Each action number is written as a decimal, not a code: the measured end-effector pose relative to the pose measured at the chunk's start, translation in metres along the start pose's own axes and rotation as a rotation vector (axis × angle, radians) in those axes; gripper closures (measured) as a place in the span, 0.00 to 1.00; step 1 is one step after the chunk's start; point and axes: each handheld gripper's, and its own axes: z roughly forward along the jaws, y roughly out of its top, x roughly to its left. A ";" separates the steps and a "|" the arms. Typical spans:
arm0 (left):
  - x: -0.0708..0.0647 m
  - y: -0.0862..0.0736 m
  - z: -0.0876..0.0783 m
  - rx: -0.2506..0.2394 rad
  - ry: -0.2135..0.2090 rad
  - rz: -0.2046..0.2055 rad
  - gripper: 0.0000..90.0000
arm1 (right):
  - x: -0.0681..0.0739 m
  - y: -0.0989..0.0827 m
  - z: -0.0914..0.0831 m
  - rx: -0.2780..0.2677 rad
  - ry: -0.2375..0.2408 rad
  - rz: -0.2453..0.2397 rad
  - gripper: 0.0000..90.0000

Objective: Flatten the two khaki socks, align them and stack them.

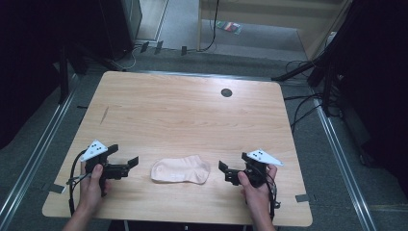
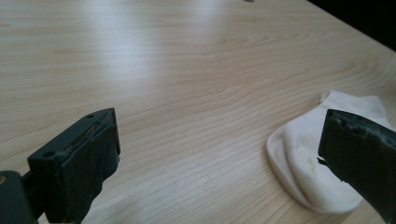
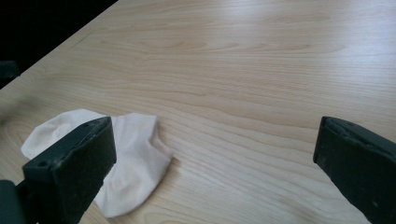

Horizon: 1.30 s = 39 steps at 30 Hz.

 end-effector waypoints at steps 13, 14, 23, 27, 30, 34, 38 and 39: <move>0.034 -0.012 -0.026 -0.007 0.100 -0.030 0.00 | -0.050 -0.018 -0.039 -0.010 -0.110 -0.016 0.00; 0.037 -0.014 -0.027 -0.004 0.105 -0.032 0.00 | -0.054 -0.020 -0.042 -0.013 -0.116 -0.005 0.00; 0.058 -0.024 -0.047 0.004 0.179 -0.040 0.00 | -0.092 -0.036 -0.070 -0.002 -0.187 0.046 0.01; 0.067 -0.027 -0.055 0.007 0.218 -0.040 0.00 | -0.107 -0.041 -0.083 -0.007 -0.220 0.063 0.01; 0.073 -0.029 -0.060 0.005 0.250 -0.040 0.00 | -0.116 -0.045 -0.091 -0.005 -0.236 0.072 0.01; 0.079 -0.032 -0.062 0.003 0.249 -0.065 0.00 | -0.125 -0.050 -0.100 -0.002 -0.270 0.118 0.03; 0.078 -0.032 -0.060 0.004 0.247 -0.061 0.00 | -0.128 -0.052 -0.103 -0.018 -0.269 0.144 0.04; 0.077 -0.033 -0.060 0.009 0.246 -0.059 0.00 | -0.127 -0.052 -0.103 -0.020 -0.266 0.138 0.04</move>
